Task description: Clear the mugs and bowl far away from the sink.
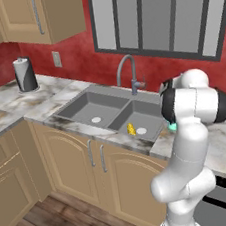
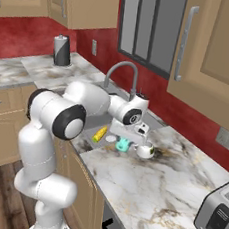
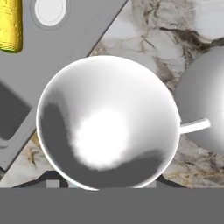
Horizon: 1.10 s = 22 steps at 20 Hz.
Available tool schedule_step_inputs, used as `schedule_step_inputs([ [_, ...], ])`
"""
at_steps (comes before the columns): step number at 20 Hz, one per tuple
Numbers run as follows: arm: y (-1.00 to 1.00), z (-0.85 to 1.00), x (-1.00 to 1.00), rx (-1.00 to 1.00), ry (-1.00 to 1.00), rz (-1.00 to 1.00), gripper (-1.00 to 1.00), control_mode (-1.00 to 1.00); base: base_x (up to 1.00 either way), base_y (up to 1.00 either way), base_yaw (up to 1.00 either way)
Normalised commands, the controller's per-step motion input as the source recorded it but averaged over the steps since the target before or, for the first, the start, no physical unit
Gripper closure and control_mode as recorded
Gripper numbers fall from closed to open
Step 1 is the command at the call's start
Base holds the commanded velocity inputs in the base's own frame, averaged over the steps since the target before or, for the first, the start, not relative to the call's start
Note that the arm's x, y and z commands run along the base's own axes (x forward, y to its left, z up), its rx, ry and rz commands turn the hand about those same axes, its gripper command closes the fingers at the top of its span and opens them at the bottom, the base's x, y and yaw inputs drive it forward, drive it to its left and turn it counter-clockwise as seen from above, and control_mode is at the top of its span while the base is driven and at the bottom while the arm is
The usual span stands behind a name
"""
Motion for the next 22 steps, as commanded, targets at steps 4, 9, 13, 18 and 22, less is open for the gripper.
schedule_step_inputs([
  [4,0.91,-0.22,-0.44,0.0,0.02,0.0,1.0,-1.0,0.0,0.0,0.0],
  [9,0.98,-0.24,-0.58,-0.05,0.0,0.13,1.0,-1.0,0.0,0.0,0.0],
  [13,0.23,-0.48,-0.38,-0.03,0.09,0.1,1.0,-1.0,0.0,0.0,0.0],
  [18,0.0,0.63,-0.47,0.01,-0.01,0.03,1.0,-1.0,0.0,0.0,0.0],
  [22,0.0,1.0,-0.44,0.01,-0.05,0.1,1.0,-1.0,0.0,0.0,0.0],
])
